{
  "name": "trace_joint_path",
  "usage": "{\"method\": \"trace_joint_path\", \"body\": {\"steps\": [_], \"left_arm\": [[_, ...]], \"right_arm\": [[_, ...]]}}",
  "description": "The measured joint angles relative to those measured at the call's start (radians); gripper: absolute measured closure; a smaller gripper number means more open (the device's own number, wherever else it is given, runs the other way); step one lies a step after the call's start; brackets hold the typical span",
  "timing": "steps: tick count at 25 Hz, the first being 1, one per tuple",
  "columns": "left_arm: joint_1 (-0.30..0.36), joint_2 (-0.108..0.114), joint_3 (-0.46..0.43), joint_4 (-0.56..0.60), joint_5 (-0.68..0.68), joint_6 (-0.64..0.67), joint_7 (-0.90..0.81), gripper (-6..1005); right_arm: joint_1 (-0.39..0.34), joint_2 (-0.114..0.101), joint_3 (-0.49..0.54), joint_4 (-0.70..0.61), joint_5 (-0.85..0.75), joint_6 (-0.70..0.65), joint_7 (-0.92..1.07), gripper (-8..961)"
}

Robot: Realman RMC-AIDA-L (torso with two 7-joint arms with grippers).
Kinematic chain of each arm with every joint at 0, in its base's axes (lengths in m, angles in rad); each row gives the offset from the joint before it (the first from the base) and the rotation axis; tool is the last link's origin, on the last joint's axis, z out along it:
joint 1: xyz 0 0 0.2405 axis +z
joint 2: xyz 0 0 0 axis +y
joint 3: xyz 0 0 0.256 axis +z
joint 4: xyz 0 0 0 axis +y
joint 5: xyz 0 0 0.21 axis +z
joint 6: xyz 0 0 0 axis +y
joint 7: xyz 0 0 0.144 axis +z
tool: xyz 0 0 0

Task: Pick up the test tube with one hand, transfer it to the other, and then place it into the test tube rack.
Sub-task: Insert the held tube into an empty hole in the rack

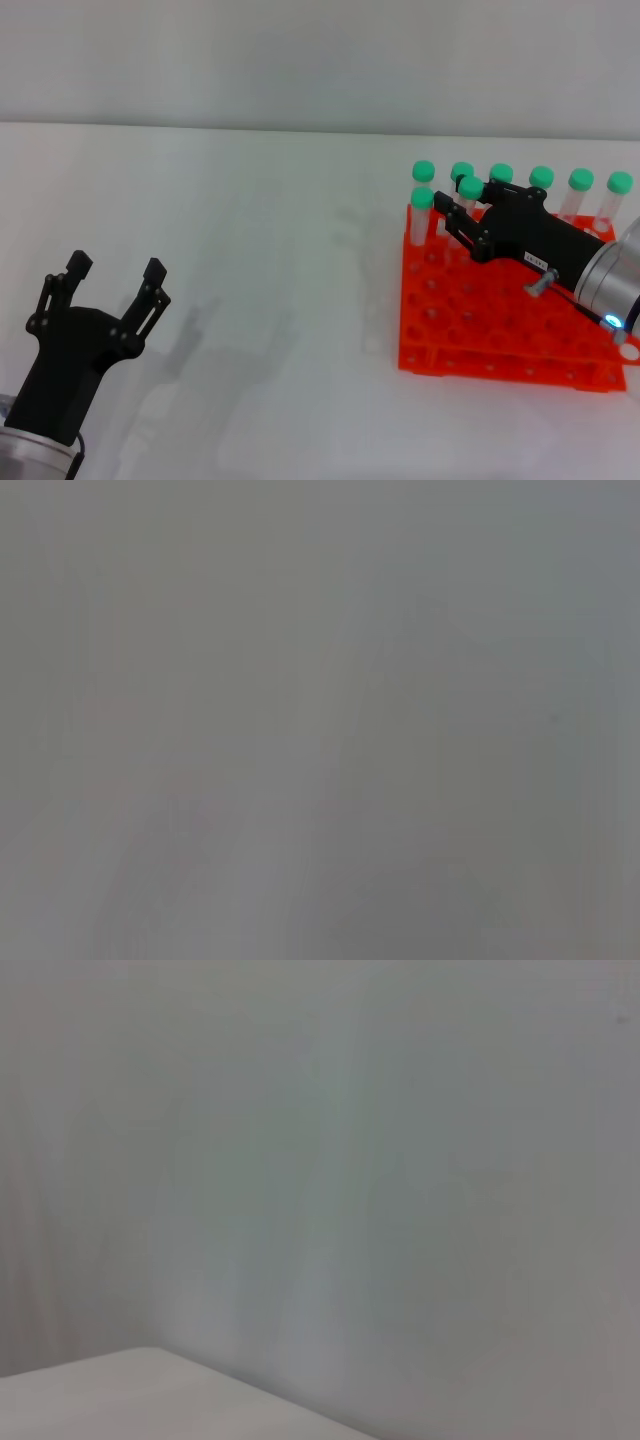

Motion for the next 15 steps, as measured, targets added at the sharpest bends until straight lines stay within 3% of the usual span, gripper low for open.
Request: {"method": "trace_joint_path", "body": {"steps": [1, 15], "left_arm": [[-0.001, 0.000, 0.000, 0.000, 0.000, 0.000, 0.000, 106], [-0.013, 0.000, 0.003, -0.006, -0.004, 0.001, 0.000, 106]], "right_arm": [[0.000, 0.000, 0.000, 0.000, 0.000, 0.001, 0.000, 740], [-0.040, 0.000, -0.001, -0.047, 0.000, 0.003, 0.000, 280]]}}
